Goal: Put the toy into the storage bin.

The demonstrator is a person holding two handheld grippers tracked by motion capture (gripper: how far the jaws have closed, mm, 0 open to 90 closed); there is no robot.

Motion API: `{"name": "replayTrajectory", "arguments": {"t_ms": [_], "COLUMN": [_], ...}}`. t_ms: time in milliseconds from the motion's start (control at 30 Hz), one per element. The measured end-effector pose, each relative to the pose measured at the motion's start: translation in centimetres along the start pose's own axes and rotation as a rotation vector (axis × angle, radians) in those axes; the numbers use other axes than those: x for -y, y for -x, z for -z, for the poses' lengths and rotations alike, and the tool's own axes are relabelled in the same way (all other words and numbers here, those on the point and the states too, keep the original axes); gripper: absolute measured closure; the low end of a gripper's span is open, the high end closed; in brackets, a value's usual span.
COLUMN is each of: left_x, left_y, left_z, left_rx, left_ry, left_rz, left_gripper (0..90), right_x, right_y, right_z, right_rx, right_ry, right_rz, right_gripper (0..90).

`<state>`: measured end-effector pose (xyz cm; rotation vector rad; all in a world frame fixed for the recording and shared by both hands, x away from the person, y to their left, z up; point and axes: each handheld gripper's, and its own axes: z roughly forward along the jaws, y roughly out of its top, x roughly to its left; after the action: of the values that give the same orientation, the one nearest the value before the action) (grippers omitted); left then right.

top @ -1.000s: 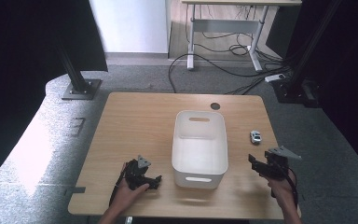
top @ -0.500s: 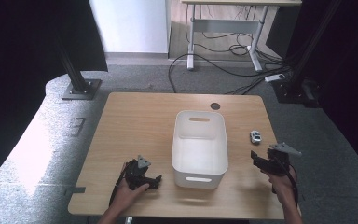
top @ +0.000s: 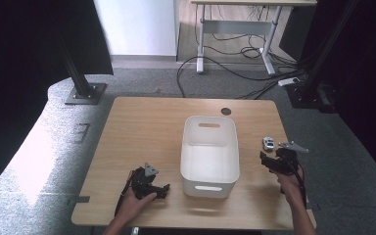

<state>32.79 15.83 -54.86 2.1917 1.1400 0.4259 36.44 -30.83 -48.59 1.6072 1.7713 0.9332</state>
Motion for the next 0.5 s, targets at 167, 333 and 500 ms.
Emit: {"name": "replayTrajectory", "arguments": {"t_ms": [167,333,500], "left_x": [0.0,0.0,0.0], "left_y": [0.0,0.0,0.0], "left_z": [0.0,0.0,0.0], "left_rx": [0.000,0.000,0.000], "left_ry": [0.002,0.002,0.002], "left_rz": [0.003,0.003,0.003], "left_gripper": [0.0,0.0,0.0], "right_x": [-0.6,-1.3,-1.9], "right_y": [0.0,0.1,0.2], "right_z": [-0.2,-0.5,-0.9], "right_rx": [0.003,0.010,0.011], "right_ry": [0.000,-0.007,-0.020], "right_rz": [-0.005,0.000,0.008], "right_gripper": [26.6,26.5,26.2]}}
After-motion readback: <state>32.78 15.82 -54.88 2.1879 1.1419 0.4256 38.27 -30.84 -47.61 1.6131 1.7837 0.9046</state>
